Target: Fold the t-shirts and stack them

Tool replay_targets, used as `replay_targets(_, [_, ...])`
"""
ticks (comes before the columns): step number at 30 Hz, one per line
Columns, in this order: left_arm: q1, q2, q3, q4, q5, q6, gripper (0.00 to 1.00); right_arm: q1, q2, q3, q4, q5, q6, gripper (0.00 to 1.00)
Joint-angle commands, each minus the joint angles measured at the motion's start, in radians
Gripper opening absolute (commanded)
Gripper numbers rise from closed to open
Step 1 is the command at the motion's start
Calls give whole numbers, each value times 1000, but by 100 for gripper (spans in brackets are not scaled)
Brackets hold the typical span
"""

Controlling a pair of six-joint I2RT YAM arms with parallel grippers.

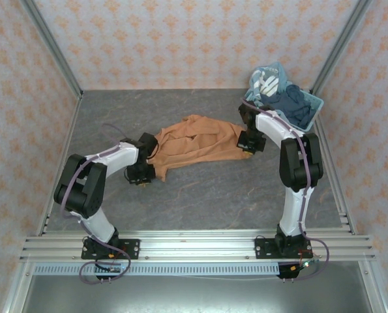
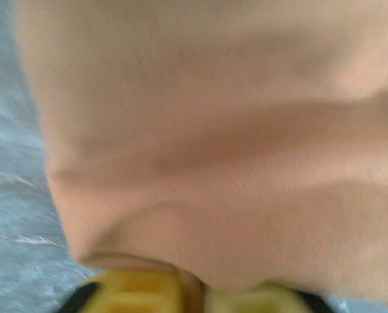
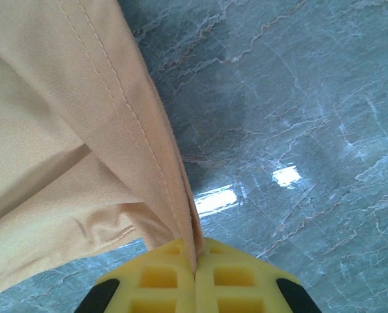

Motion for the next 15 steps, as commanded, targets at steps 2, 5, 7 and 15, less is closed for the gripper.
replay_targets(2, [14,-63,120,-26,-178,-30,0,2,-83,19,29,-55,-3,0])
replay_targets(5, [24,-159,225,-63,-227,-85,0,2,-108,84,51,-111,7,0])
replay_targets(7, [37,-219,294,-83,-248,-131,0,2,-137,132,72,-133,27,0])
replay_targets(15, [67,-491,469,-75,-332,-214,0,3,-366,195,258,-212,78,0])
